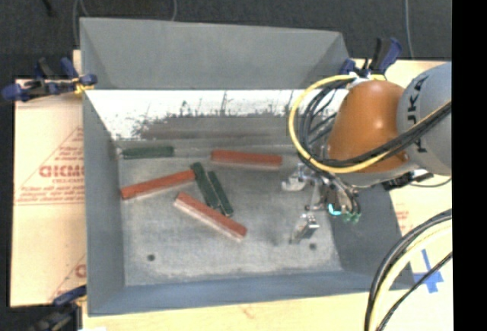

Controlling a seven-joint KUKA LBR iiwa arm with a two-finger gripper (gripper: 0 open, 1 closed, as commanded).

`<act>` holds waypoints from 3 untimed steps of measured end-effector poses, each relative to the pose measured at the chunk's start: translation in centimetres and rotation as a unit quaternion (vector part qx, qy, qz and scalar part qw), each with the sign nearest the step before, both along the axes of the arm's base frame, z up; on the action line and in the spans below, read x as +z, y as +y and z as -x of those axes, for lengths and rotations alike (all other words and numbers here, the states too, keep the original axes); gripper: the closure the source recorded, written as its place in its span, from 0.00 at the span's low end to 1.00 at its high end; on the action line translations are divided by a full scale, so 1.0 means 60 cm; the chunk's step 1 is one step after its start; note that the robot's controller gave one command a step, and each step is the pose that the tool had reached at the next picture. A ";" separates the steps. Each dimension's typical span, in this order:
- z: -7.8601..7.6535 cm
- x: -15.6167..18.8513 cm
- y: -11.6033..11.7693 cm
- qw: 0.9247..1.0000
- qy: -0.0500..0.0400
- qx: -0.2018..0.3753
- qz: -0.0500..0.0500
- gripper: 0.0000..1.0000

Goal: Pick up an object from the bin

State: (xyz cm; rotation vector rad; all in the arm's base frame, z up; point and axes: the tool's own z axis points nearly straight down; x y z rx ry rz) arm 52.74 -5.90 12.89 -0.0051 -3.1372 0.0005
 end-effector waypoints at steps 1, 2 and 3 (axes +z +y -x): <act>-0.002 0.006 0.000 1.000 -0.003 0.001 0.000 0.00; 0.024 -0.084 0.117 1.000 -0.003 -0.016 0.000 1.00; 0.016 -0.085 0.117 1.000 -0.017 -0.017 0.000 0.00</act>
Offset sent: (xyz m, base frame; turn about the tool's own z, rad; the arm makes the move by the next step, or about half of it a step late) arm -0.0183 0.0712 -0.0589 0.0357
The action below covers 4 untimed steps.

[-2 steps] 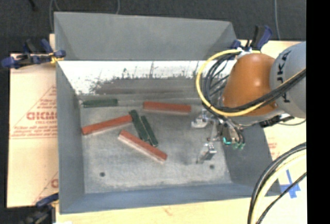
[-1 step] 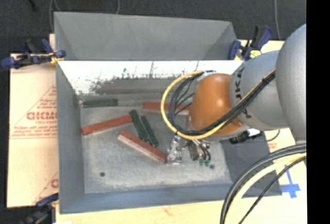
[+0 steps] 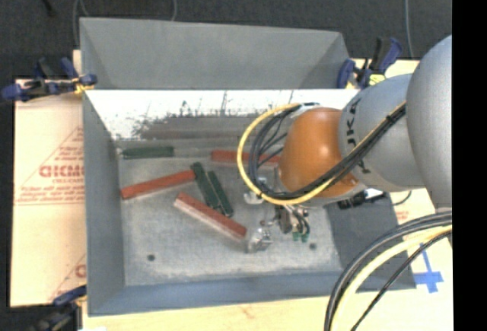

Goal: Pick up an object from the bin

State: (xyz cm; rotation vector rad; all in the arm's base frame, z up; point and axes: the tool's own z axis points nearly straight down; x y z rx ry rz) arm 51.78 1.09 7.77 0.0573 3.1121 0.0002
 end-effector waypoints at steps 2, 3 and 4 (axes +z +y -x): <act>-0.027 0.003 0.123 1.000 0.013 -0.027 0.000 1.00; -0.027 0.003 0.123 1.000 0.013 -0.027 0.000 1.00; -0.043 0.202 0.108 1.000 0.013 -0.024 0.000 1.00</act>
Offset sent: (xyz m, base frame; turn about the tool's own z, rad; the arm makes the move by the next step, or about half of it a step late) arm 0.0112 0.0763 -0.0077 0.0568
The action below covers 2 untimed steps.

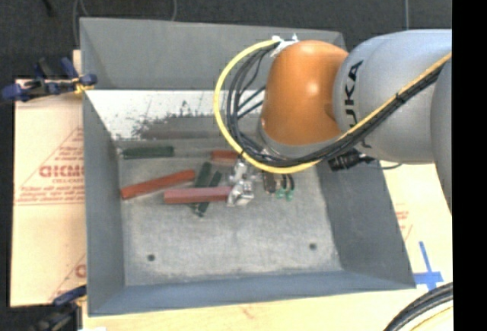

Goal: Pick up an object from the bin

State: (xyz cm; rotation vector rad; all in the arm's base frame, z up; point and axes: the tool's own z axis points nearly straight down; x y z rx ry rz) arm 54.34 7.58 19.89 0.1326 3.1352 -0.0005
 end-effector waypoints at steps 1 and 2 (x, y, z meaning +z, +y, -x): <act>0.000 0.000 0.000 1.000 0.000 0.000 0.000 1.00; 0.006 0.036 0.003 1.000 0.001 -0.005 0.000 1.00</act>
Offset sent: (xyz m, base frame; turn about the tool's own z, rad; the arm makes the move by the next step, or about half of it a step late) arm -0.0057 0.0042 0.0352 0.0182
